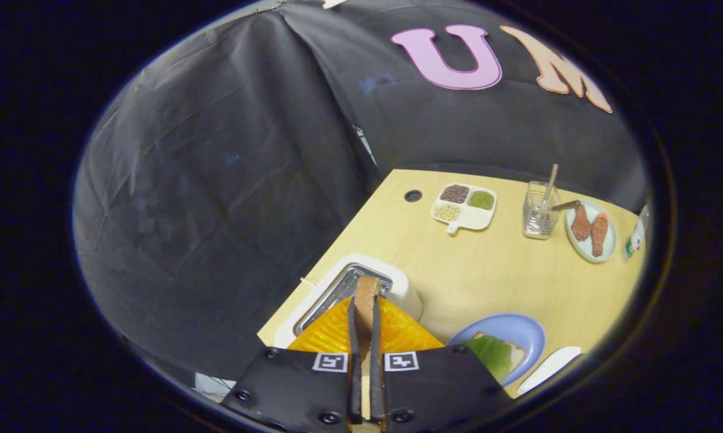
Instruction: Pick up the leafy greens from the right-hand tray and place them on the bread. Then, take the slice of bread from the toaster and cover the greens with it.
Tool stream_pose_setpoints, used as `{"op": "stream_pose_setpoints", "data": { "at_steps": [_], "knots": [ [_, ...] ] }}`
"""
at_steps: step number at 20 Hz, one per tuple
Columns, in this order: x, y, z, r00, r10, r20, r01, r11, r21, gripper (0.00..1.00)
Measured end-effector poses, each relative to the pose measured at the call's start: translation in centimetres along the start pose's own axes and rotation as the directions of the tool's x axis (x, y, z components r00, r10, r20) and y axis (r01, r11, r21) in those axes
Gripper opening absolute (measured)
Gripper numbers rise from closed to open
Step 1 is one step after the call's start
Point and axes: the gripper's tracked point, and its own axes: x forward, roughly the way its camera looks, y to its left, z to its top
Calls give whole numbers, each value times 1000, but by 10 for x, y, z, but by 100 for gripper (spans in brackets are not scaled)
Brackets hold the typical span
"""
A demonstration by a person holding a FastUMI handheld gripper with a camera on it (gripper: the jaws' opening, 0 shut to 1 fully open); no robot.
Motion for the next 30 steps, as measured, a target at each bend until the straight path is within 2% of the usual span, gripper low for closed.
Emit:
{"op": "stream_pose_setpoints", "data": {
  "at_steps": [7,12,15,30],
  "knots": [
    [-29,-5,4,996,71,58,-72,997,25,8],
    [-46,-14,5,992,92,91,-96,995,31,8],
    [-54,-34,5,993,58,108,-60,998,13,8],
    [-50,-122,-57,997,-44,59,37,992,123,8]
  ]
}}
